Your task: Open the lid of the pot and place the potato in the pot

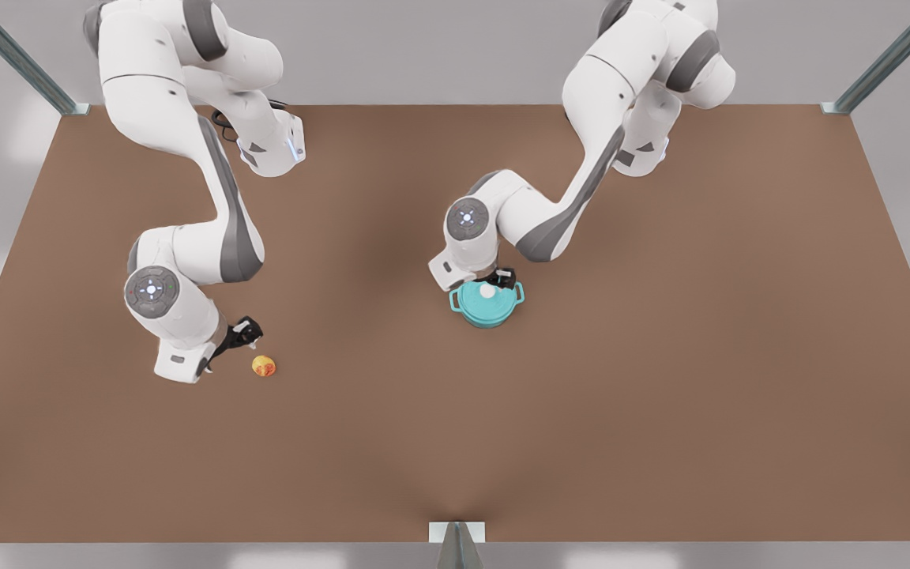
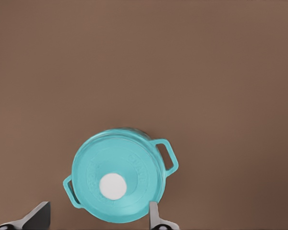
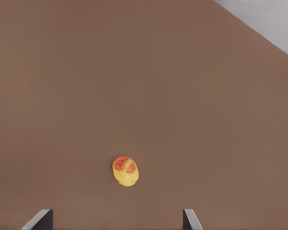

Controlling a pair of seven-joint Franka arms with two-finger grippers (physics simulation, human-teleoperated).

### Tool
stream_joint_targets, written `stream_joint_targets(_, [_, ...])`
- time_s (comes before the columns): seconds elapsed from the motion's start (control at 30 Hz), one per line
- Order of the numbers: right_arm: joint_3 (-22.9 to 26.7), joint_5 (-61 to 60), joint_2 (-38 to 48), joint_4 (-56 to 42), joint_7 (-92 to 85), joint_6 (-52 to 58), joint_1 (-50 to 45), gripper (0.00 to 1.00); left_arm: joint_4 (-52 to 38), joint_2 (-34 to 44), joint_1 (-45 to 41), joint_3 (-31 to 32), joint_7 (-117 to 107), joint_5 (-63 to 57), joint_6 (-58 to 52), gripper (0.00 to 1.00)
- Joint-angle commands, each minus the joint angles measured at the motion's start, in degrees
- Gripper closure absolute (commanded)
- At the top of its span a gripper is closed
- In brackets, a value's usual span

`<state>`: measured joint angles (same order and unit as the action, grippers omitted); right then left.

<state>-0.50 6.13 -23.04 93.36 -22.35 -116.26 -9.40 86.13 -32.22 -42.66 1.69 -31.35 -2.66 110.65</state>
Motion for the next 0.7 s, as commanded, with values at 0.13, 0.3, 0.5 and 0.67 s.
stream_joint_targets(0.13, [0.06,1.60,-0.95,5.70,-30.12,-16.54,0.53,0.00,7.30,-0.12,-0.75,0.07,-32.02,-0.77,19.34,0.00])
stream_joint_targets(0.3, [0.23,1.52,-1.74,11.41,-31.08,-21.73,1.41,0.00,11.42,-0.65,-2.16,0.07,-32.02,-0.86,24.17,0.00])
stream_joint_targets(0.5, [0.23,-0.94,-4.91,11.32,-30.29,-14.61,1.76,0.00,13.98,0.76,-1.54,-0.02,-28.95,-2.00,24.17,0.00])
stream_joint_targets(0.67, [0.23,-1.99,-6.84,11.23,-30.29,-13.73,1.93,0.00,16.88,2.25,-1.28,-0.46,-26.49,-2.26,24.26,0.00])
